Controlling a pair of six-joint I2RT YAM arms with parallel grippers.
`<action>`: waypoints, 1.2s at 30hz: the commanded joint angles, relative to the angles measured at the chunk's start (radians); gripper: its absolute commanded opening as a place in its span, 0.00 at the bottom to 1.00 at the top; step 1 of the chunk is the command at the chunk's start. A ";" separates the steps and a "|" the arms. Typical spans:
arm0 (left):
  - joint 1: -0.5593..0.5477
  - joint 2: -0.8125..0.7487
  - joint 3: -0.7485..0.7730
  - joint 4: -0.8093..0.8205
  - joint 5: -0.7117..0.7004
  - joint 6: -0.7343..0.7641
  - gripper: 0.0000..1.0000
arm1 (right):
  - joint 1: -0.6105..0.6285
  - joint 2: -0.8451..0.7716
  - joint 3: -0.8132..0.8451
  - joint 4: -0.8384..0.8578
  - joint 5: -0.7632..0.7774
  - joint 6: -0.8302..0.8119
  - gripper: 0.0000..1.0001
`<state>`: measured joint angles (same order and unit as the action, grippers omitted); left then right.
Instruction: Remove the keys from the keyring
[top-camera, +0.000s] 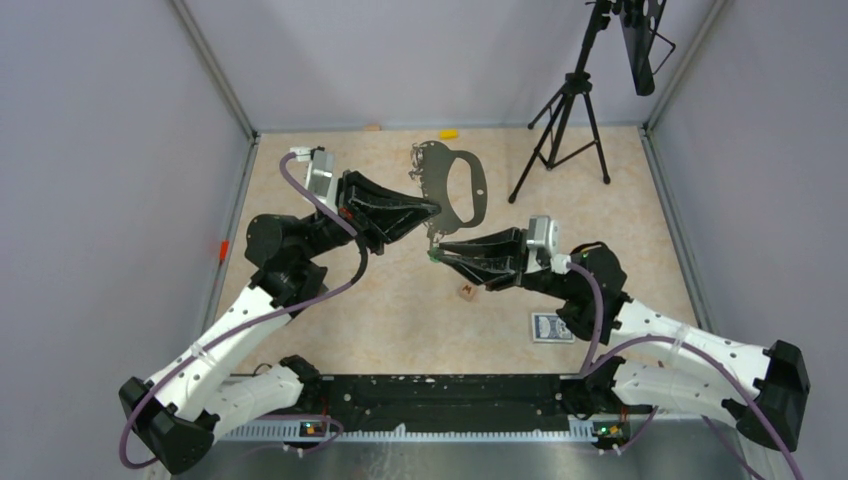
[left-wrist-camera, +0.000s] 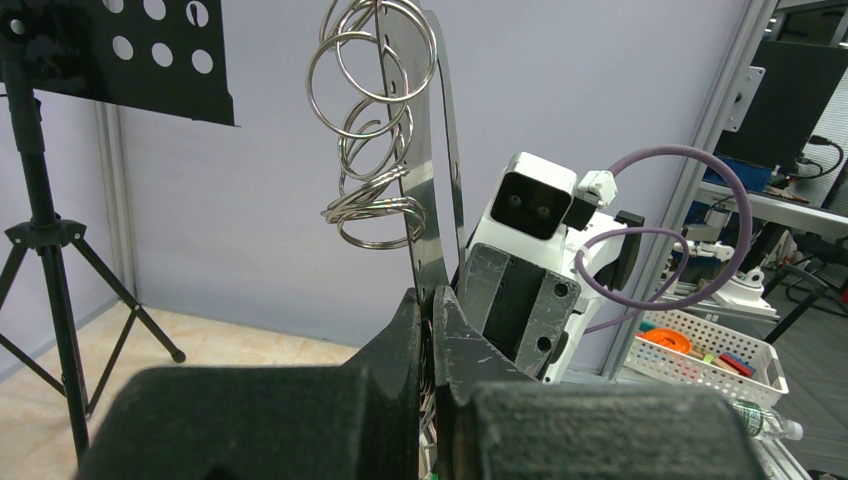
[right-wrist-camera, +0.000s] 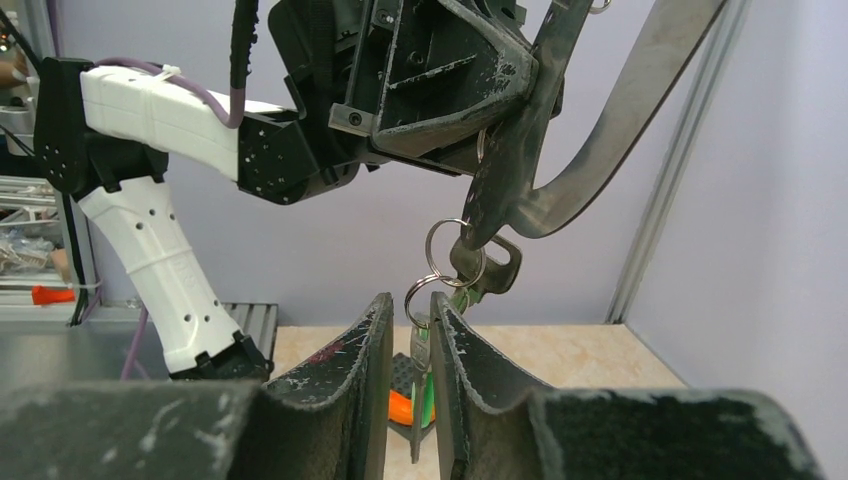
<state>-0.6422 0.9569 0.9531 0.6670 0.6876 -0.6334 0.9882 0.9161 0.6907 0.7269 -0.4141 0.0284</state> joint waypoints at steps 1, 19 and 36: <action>0.004 -0.031 -0.003 0.059 -0.012 0.002 0.00 | 0.013 0.006 0.055 0.054 -0.020 0.020 0.20; 0.003 -0.047 -0.008 0.020 -0.025 0.029 0.00 | 0.013 0.021 0.064 0.063 -0.025 0.030 0.14; 0.004 -0.053 -0.010 0.006 -0.044 0.031 0.00 | 0.012 0.018 0.053 0.068 -0.029 0.018 0.00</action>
<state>-0.6422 0.9245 0.9401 0.6430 0.6682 -0.6167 0.9882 0.9428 0.7090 0.7483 -0.4286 0.0528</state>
